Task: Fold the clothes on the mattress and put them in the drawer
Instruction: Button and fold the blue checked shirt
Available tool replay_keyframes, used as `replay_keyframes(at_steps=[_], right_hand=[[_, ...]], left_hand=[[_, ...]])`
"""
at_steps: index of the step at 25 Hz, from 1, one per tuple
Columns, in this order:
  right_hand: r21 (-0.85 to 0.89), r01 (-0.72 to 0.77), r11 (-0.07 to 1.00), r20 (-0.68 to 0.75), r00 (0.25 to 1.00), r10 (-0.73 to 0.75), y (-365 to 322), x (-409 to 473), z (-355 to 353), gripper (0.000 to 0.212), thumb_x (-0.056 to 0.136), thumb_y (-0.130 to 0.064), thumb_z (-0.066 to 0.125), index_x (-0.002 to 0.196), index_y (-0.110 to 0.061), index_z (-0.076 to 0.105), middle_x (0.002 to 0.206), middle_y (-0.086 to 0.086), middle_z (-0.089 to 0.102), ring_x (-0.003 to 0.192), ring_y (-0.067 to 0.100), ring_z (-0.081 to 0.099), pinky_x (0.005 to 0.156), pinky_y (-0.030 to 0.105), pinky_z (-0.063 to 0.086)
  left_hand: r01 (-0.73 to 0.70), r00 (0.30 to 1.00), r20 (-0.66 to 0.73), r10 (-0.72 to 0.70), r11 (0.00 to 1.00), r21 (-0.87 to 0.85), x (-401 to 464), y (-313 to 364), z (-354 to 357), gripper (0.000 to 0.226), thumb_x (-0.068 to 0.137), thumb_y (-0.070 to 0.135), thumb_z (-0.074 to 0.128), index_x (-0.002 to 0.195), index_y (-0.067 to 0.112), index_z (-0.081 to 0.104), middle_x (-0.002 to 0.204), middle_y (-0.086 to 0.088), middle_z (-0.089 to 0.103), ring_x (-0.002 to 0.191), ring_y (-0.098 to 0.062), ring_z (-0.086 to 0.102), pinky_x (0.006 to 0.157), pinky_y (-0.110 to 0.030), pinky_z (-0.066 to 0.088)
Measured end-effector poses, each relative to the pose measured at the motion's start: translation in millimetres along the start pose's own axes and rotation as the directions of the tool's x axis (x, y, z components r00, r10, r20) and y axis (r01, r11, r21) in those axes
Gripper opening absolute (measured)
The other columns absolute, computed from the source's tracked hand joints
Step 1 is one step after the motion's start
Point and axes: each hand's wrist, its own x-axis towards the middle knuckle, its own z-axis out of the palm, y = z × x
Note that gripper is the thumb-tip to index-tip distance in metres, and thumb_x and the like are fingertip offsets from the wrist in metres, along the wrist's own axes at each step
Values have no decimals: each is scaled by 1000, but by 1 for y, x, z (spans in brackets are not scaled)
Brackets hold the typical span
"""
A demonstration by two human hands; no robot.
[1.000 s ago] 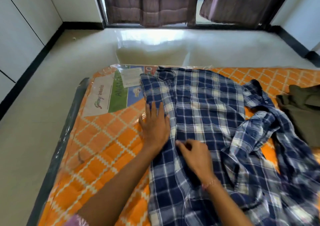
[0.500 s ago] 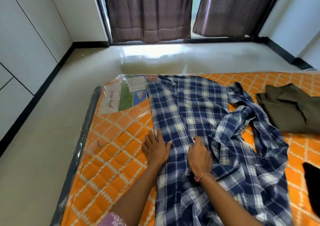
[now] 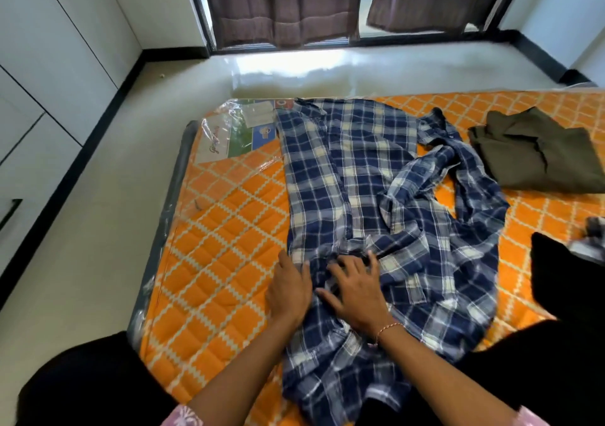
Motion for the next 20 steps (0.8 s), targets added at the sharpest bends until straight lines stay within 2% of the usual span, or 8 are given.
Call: replay_keyframes(at_steps=[2, 5, 7, 9, 11, 14, 17, 20], right_hand=[[-28, -34, 999, 109, 993, 37, -4, -8, -3, 49, 84, -49, 59, 120, -17, 59, 128, 14, 54, 123, 31, 50, 108, 59, 23], [13, -264, 964, 272, 929, 251, -3, -15, -7, 62, 90, -36, 50, 146, -21, 27, 159, 13, 7, 147, 28, 4, 114, 56, 4], [101, -352, 931, 281, 907, 312, -3, -27, -10, 67, 90, -17, 49, 149, -21, 18, 160, 10, -5, 147, 26, -5, 117, 55, 6], [246, -372, 895, 134, 928, 349, -1, -34, -19, 69, 85, 1, 47, 147, -17, 22, 159, 10, 1, 147, 26, 0, 118, 49, 11], [367, -421, 830, -12, 889, 457, 10, -26, -30, 62, 85, 3, 49, 142, -11, 31, 156, 13, 16, 145, 28, 13, 117, 45, 19], [590, -616, 522, 26, 660, 750, 48, -1, -45, 46, 93, -17, 53, 134, -6, 38, 140, 16, 39, 124, 33, 44, 98, 45, 43], [685, -726, 54, 346, 390, 853, 84, 22, -54, 28, 92, -33, 57, 101, -5, 55, 88, 10, 58, 79, 29, 54, 67, 35, 43], [712, -640, -289, 645, 434, 629, 100, 32, -58, 19, 89, -17, 60, 74, -7, 55, 75, 9, 56, 70, 24, 53, 72, 38, 46]], left_hand=[[-44, 997, 67, 44, 999, 0, -19, -9, 1, 61, 97, 38, 48, 143, 8, 21, 118, -13, 60, 99, -30, 61, 74, -38, 48], [-1, 994, 113, 3, 1000, -20, -23, -20, -12, 61, 94, 40, 53, 137, 6, 26, 111, -13, 63, 95, -30, 62, 74, -39, 52], [-28, 999, 20, 25, 986, 165, -25, -25, -15, 75, 93, 50, 50, 145, 7, 16, 126, -14, 54, 108, -30, 57, 83, -40, 51], [-193, 971, -57, 230, 907, 375, -25, -16, -6, 84, 92, 62, 38, 152, 16, 1, 154, -13, 22, 137, -32, 31, 102, -44, 36], [-417, 902, 67, 427, 820, 393, -30, -2, 13, 83, 90, 70, 24, 149, 25, -14, 158, -6, -16, 147, -28, -7, 114, -48, 8], [-509, 861, 246, 445, 760, 405, -37, 3, 42, 84, 82, 80, 9, 142, 33, -26, 152, -2, -31, 143, -23, -25, 112, -47, -17], [-468, 882, 170, 440, 766, 441, -32, 0, 48, 91, 74, 85, -3, 145, 31, -21, 153, -3, -28, 143, -23, -25, 109, -47, -22], [-561, 785, -29, 618, 731, 389, -31, 24, 45, 75, 93, 65, 10, 145, 19, 38, 154, -12, 24, 144, -26, 16, 109, -48, 8]])
